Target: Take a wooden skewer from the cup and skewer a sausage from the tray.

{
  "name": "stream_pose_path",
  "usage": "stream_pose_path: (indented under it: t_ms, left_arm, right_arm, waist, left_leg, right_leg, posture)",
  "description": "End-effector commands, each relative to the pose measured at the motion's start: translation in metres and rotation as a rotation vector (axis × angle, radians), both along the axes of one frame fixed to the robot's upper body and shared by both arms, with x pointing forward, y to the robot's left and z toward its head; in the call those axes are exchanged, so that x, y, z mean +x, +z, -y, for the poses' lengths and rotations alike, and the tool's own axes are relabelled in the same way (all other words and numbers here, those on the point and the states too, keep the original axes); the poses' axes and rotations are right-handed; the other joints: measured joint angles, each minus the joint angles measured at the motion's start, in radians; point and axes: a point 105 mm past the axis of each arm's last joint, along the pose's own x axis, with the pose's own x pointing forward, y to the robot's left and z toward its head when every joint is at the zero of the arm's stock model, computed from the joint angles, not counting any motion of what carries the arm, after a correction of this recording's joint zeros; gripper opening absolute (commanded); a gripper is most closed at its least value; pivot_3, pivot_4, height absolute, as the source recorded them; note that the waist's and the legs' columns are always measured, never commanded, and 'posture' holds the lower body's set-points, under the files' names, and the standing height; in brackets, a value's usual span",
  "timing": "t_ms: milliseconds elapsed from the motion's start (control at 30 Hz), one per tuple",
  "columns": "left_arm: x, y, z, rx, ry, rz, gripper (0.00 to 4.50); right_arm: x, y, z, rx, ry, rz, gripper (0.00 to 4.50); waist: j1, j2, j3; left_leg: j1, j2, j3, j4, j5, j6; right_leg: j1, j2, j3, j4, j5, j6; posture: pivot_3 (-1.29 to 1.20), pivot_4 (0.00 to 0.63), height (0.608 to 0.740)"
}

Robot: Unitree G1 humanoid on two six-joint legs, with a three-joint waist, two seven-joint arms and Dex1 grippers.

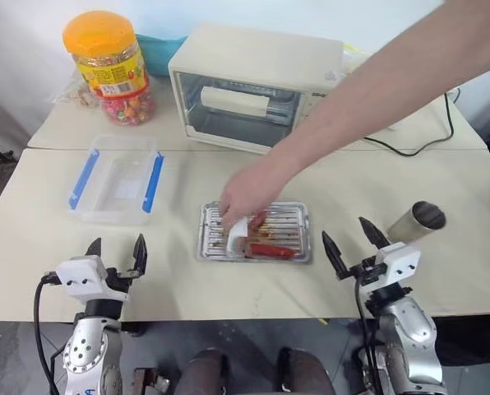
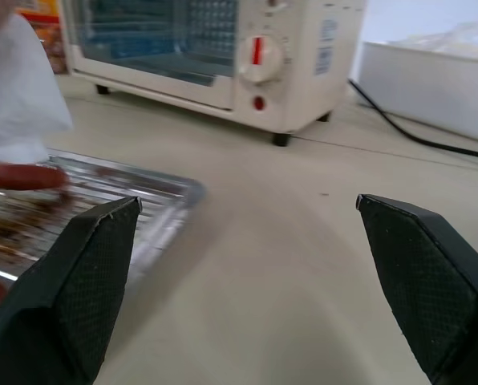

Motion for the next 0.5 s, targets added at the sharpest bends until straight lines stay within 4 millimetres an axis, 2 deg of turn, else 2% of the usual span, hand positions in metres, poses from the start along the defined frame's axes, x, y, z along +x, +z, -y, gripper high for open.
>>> stream_pose_path:
  t_ms: [33, 267, 500]
  left_arm:
    - [-0.0002, 0.0099, -0.0050, 0.016, 0.030, 0.046, 4.46]
    - [0.0079, 0.0125, -0.0113, 0.009, 0.067, 0.069, 4.46]
    - [0.0049, 0.0108, -0.0095, -0.054, 0.043, 0.078, 4.46]
  right_arm:
    - [-0.0014, 0.0078, 0.0010, -0.001, -0.008, 0.033, 4.50]
    - [0.0084, 0.0117, 0.0010, 0.002, 0.008, 0.045, 4.50]
    - [0.0027, 0.0074, -0.0043, 0.009, 0.033, 0.032, 4.50]
  waist:
    - [0.000, 0.000, 0.000]
    - [-0.002, 0.000, 0.000]
    - [0.001, 0.000, 0.000]
  left_leg:
    - [0.000, 0.000, 0.000, 0.000, 0.000, 0.000]
    - [0.000, 0.000, 0.000, 0.001, 0.000, 0.000]
    - [0.000, 0.000, 0.000, 0.001, 0.000, 0.000]
  right_leg:
    - [0.000, 0.000, 0.000, 0.000, 0.000, 0.000]
    - [0.000, 0.000, 0.000, 0.001, 0.000, 0.000]
    - [0.000, 0.000, 0.000, 0.001, 0.000, 0.000]
  posture:
    - [0.00, 0.150, 0.740]
    - [0.00, 0.150, 0.740]
    - [0.00, 0.150, 0.740]
